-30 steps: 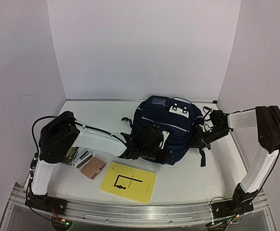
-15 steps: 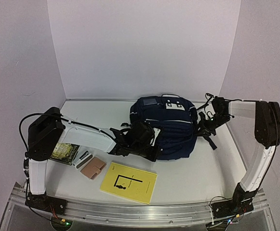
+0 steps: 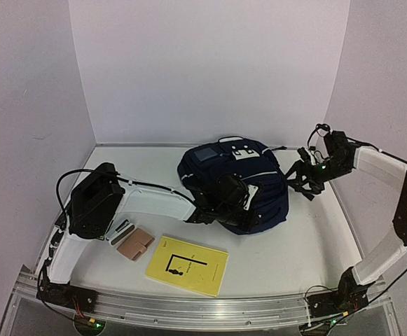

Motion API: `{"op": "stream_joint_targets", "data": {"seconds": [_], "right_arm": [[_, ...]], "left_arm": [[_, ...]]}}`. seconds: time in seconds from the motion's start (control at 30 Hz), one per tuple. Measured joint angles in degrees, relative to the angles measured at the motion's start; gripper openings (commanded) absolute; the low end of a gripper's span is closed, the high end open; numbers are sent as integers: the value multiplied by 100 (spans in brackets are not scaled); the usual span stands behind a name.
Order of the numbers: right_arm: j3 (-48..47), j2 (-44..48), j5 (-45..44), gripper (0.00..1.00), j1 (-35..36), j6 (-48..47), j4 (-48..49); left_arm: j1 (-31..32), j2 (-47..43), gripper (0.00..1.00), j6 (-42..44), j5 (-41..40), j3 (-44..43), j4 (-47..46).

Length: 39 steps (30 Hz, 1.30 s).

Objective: Pack the student bag
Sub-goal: Zip the student bag at the center of the board.

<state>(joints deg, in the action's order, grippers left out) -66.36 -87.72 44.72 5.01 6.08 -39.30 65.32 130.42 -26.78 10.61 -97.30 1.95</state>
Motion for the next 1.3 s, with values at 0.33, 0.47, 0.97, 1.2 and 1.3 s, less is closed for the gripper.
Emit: {"op": "stream_joint_targets", "data": {"seconds": [0.33, 0.47, 0.97, 1.2, 1.3], "right_arm": [[465, -808, 338, 69, 702, 458, 148], [465, -872, 237, 36, 731, 763, 479], [464, -892, -274, 0, 387, 752, 354], [165, -890, -763, 0, 119, 257, -2], [47, -890, -938, 0, 114, 59, -81]], "left_arm": [[-2, 194, 0, -4, 145, -263, 19], [0, 320, 0, 19, 227, -388, 55], [-242, -583, 0, 195, 99, 1196, -439], [-655, -994, 0, 303, -62, 1978, -397], [-755, -1084, 0, 329, -151, 2086, -405]]}}
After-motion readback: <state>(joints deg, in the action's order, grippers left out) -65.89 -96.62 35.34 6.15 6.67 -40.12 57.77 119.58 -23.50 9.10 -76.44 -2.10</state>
